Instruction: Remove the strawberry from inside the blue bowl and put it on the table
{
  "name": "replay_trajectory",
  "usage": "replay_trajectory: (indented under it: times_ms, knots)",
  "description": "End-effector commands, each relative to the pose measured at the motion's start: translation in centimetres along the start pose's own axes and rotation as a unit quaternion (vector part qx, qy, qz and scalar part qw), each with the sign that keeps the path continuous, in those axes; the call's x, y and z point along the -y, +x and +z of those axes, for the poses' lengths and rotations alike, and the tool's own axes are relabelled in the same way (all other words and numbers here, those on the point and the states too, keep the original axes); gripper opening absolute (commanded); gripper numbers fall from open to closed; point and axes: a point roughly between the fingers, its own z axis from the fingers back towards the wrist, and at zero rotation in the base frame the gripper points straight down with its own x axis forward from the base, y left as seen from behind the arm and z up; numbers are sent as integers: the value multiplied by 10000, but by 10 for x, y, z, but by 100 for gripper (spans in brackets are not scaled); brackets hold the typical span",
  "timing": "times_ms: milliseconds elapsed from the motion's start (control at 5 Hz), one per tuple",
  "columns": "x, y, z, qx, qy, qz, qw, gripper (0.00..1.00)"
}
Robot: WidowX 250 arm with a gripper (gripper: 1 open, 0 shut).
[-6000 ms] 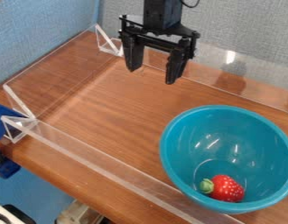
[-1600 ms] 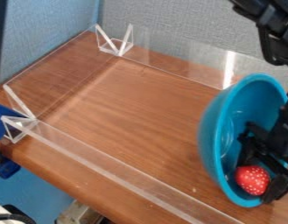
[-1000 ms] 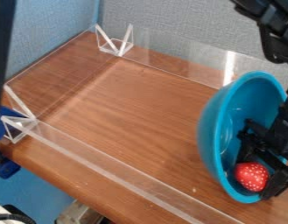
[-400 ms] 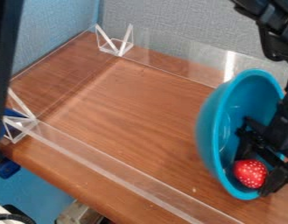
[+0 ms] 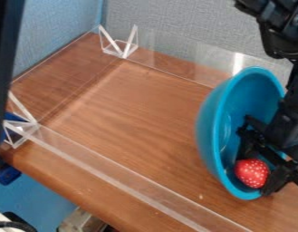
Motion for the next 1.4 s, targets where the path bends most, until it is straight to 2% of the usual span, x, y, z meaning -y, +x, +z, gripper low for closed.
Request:
replay_trajectory:
  times_ms: [0, 400, 1200]
  knots:
    - [-24, -7, -8, -55, -17, 278, 9996, 0]
    - [-31, -14, -9, -45, -29, 357, 9993, 0]
    - [-32, -20, 1, 52, 112, 265, 9996, 0]
